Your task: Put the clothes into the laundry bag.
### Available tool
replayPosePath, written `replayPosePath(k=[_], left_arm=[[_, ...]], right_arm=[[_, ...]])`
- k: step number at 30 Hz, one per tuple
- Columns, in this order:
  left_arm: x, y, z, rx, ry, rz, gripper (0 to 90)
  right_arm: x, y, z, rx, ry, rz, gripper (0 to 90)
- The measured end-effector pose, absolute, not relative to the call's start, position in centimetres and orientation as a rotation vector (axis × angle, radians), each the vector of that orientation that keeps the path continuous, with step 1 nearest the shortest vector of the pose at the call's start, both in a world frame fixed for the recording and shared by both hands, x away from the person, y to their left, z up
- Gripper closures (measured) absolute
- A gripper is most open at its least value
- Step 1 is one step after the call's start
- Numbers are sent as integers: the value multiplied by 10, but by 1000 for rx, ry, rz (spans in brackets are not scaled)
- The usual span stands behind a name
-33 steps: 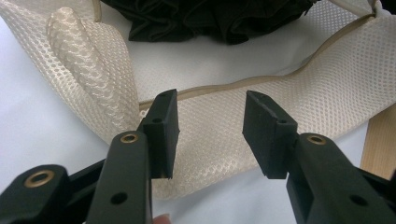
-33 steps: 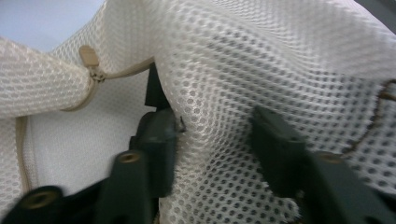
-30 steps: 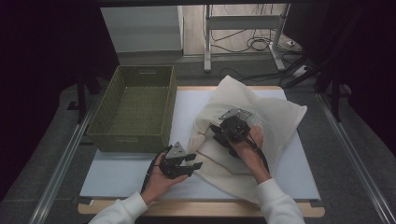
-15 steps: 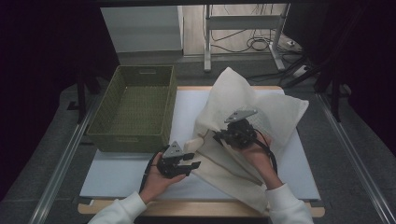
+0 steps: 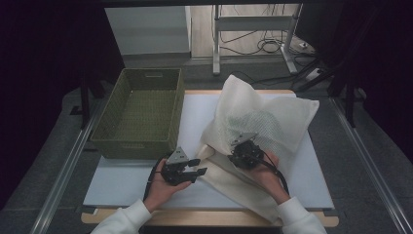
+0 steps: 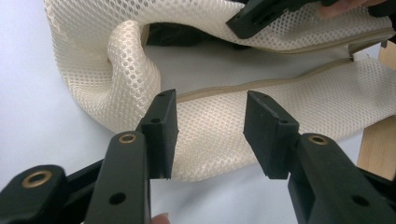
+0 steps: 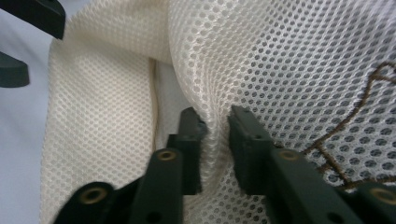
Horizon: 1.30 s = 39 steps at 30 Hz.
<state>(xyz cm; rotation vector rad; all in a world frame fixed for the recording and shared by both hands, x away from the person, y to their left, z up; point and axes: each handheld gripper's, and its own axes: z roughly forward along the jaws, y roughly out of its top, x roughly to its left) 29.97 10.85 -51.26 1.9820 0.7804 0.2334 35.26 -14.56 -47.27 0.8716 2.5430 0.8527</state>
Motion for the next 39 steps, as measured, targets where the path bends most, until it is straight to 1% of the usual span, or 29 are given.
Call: replayPosePath(k=[1,3,7,15,17,22,27,30,32,35,37,39], left_arm=[[300,109,-513,1981,781,234,544],[300,109,-513,1981,780,239,544],[299,107,-513,1986,778,244,544],[298,98,-512,2010,757,279,544],[299,93,-511,2022,754,306,543],[301,85,-511,2035,769,363,521],[305,89,-507,2003,813,395,481],[310,88,-501,1981,821,405,477],[312,83,-498,1972,797,369,494],[317,69,-496,1998,763,363,528],[327,60,-499,2028,790,346,570],[341,52,-508,2080,843,337,646]], right_arm=[[351,-146,-470,855,2528,863,679],[345,-145,-463,822,2484,889,631],[331,-141,-442,757,2430,986,584],[318,-146,-426,720,2429,1070,570],[315,-149,-427,723,2429,1046,554],[319,-160,-434,766,2425,1031,551],[322,-165,-435,787,2426,1032,547],[322,-165,-434,784,2426,1034,546],[322,-164,-434,782,2427,1033,545],[322,-163,-435,780,2429,1031,546],[322,-164,-435,787,2428,1029,546],[323,-165,-435,790,2426,1028,546]])
